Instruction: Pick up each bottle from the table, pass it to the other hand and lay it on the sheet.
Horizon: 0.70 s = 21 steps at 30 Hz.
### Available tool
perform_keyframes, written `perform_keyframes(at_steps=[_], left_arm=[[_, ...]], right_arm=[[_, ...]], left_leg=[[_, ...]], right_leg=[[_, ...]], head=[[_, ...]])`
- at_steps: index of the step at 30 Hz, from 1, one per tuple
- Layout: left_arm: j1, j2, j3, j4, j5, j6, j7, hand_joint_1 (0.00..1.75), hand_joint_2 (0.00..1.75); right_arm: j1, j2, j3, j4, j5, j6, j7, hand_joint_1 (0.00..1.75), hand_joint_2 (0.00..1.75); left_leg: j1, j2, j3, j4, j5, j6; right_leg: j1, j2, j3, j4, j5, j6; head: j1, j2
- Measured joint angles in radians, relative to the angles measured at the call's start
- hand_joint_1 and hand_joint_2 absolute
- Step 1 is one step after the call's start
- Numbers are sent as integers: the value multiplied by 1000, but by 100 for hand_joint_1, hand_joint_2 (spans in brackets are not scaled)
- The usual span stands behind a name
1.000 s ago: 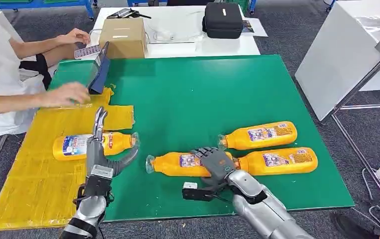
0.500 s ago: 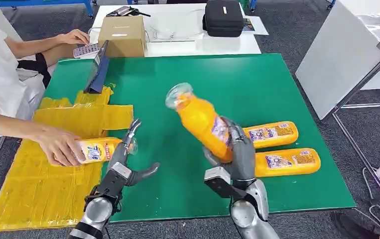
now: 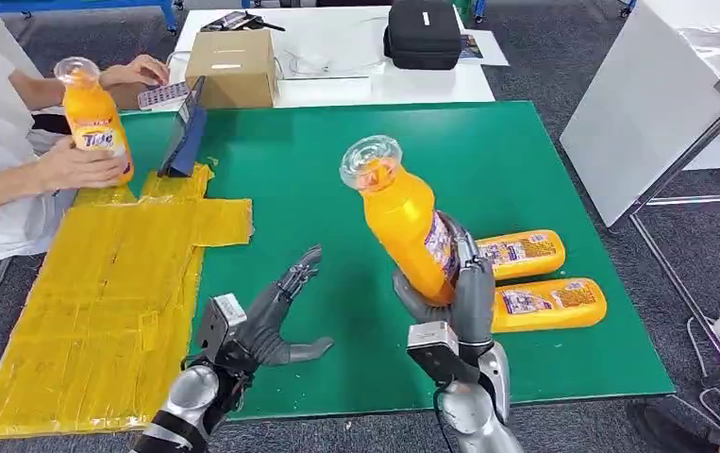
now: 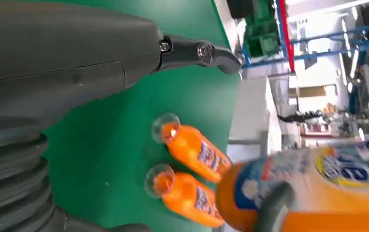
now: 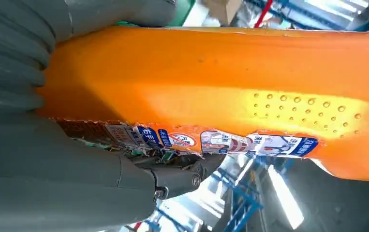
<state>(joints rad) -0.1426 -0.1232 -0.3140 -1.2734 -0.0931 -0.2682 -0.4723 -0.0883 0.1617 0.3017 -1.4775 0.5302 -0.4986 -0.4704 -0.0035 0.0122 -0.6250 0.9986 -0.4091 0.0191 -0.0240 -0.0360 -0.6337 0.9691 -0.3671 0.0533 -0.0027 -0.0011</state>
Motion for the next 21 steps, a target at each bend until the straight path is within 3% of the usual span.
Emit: perform_keyframes(at_steps=[21], left_arm=[[-1, 27, -57, -91, 135, -70, -1, 0, 175]], right_arm=[[-41, 36, 118, 183, 76, 109, 19, 175, 175]], left_leg=[[0, 0, 0, 0, 0, 0]], right_leg=[[0, 0, 0, 0, 0, 0]], head=[[0, 0]])
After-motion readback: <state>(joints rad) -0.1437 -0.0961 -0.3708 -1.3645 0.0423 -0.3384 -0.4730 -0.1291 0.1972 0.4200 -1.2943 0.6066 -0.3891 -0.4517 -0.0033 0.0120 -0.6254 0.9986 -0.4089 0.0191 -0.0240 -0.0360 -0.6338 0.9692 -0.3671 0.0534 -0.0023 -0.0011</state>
